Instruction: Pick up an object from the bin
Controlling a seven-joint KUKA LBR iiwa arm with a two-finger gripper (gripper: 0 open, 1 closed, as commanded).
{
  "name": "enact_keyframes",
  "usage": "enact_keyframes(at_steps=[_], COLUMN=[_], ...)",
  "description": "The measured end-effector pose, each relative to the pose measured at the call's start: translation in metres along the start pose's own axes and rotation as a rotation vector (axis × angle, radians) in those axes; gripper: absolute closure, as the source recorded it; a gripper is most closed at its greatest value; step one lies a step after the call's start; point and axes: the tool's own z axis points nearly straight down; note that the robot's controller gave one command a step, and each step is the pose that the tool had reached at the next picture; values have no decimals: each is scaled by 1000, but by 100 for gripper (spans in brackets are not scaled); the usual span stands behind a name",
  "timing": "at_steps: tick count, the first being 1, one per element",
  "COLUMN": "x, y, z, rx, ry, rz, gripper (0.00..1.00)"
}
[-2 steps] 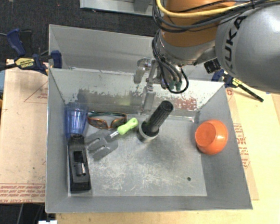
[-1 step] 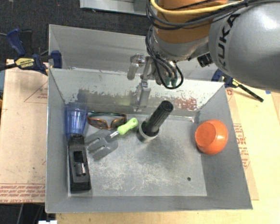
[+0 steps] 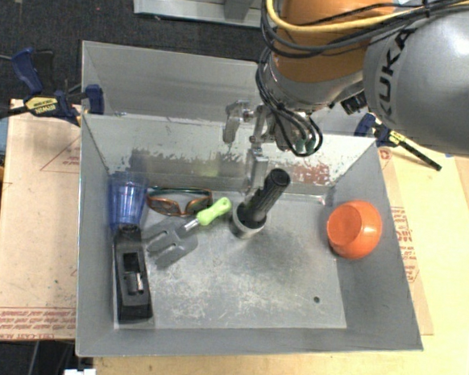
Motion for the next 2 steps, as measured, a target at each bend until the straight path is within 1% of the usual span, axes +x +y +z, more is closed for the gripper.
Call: enact_keyframes(at_steps=[1,2], x=[2,-8], y=[14,-19], z=[16,14], rx=[-5,-2], ry=[-8,-6], rz=[-139,-239], gripper=[0,0])
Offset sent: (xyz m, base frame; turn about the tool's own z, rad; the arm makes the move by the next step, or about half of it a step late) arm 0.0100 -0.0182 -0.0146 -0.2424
